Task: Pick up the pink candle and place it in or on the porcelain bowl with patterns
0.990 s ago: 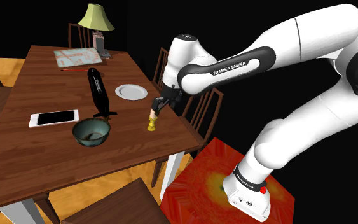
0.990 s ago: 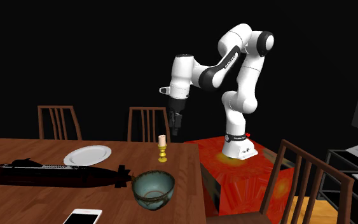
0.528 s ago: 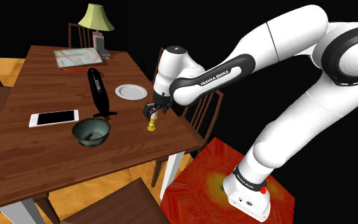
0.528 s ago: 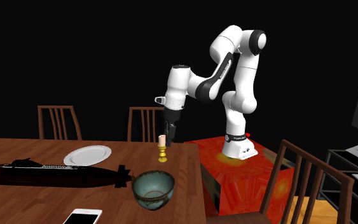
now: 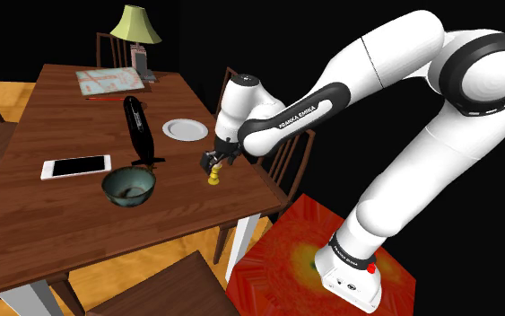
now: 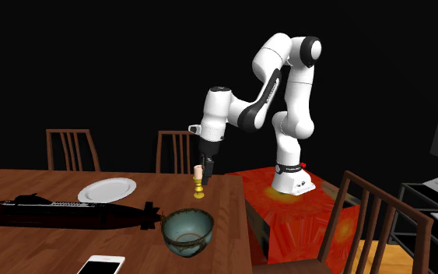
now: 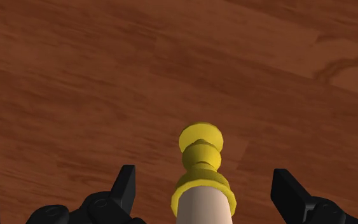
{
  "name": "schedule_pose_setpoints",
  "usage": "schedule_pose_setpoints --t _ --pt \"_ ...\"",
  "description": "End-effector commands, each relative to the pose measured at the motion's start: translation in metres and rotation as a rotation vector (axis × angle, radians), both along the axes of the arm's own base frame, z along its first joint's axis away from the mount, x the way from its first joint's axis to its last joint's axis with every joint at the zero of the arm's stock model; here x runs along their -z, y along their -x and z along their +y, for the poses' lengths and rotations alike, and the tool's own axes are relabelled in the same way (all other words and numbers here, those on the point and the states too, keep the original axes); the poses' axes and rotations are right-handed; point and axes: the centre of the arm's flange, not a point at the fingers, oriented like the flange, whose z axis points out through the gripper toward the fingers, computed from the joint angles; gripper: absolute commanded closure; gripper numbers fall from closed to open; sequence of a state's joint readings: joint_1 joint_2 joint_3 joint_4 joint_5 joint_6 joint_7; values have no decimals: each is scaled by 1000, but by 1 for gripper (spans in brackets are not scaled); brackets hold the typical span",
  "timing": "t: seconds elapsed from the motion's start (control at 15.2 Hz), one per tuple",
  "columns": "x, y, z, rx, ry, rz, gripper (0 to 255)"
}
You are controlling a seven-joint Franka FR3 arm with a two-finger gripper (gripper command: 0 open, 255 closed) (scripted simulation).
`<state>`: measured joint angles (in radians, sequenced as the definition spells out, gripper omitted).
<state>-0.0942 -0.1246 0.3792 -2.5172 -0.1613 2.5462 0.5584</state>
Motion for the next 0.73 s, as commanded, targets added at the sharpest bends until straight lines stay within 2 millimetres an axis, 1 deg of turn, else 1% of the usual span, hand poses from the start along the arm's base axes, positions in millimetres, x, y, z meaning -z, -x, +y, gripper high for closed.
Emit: schedule_pose_setpoints --t 0.0,0.13,0.2,0.66 --pt "0 0 0 0 0 0 0" --pt "0 0 0 0 0 0 0" --pt "0 0 0 0 0 0 255" --pt "0 0 0 0 0 0 255"
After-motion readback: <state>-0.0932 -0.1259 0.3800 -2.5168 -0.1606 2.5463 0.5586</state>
